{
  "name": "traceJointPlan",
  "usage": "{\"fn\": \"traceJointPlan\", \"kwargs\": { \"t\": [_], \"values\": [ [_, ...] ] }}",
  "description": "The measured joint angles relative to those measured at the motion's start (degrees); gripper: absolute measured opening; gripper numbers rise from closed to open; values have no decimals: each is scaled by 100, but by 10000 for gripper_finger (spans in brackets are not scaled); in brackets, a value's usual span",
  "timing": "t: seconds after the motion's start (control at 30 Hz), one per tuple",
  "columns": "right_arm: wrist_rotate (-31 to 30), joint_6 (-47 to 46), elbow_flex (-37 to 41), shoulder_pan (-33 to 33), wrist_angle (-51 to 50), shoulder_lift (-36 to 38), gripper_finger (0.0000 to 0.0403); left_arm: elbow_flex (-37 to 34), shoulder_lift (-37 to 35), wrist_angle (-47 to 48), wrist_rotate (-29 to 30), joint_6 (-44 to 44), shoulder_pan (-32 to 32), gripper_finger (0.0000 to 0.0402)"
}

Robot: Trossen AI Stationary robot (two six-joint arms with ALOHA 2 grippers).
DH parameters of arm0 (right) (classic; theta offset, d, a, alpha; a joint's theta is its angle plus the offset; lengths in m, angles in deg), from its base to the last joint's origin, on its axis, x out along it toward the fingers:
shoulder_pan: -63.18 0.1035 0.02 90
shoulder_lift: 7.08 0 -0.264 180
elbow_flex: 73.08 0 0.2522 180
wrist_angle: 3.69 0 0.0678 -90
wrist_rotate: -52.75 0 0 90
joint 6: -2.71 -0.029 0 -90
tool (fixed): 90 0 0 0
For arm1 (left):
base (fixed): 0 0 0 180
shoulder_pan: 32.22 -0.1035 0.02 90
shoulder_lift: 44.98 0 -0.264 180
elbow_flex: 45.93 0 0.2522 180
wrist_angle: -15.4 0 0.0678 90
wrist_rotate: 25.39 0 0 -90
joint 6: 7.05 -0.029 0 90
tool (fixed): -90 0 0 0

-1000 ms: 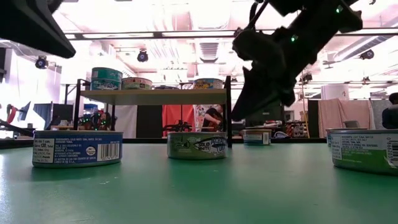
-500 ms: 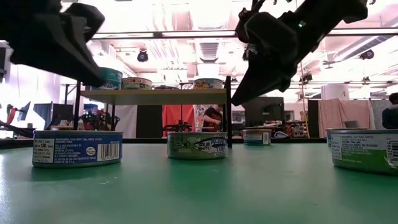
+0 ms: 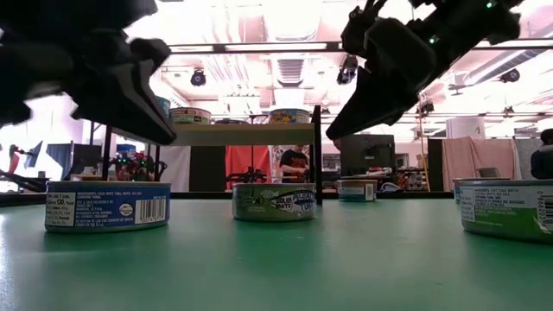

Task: Stack canned seafood by type on shelf
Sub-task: Put the center green tuna can on the shelf

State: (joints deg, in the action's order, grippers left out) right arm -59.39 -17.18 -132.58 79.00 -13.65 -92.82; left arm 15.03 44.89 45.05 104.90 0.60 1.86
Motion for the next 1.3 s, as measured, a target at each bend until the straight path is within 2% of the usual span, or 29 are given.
{"fn": "traceJointPlan", "kwargs": {
  "t": [0.1, 0.4, 1.1, 1.3],
  "values": [
    [235, 122, 75, -188, 182, 72, 12, -206, -121, -259, -198, -256, -256, 0],
    [1194, 313, 104, -537, 397, 55, 12, -1133, -413, -2080, -1120, -1234, -946, 0],
    [1210, 396, 103, -522, 506, 37, 12, -1336, -407, -2242, -1096, -1299, -985, 0],
    [1214, 618, 105, -548, 508, 35, 12, -1465, -407, -2248, -853, -1311, -1007, 0]
  ]
}}
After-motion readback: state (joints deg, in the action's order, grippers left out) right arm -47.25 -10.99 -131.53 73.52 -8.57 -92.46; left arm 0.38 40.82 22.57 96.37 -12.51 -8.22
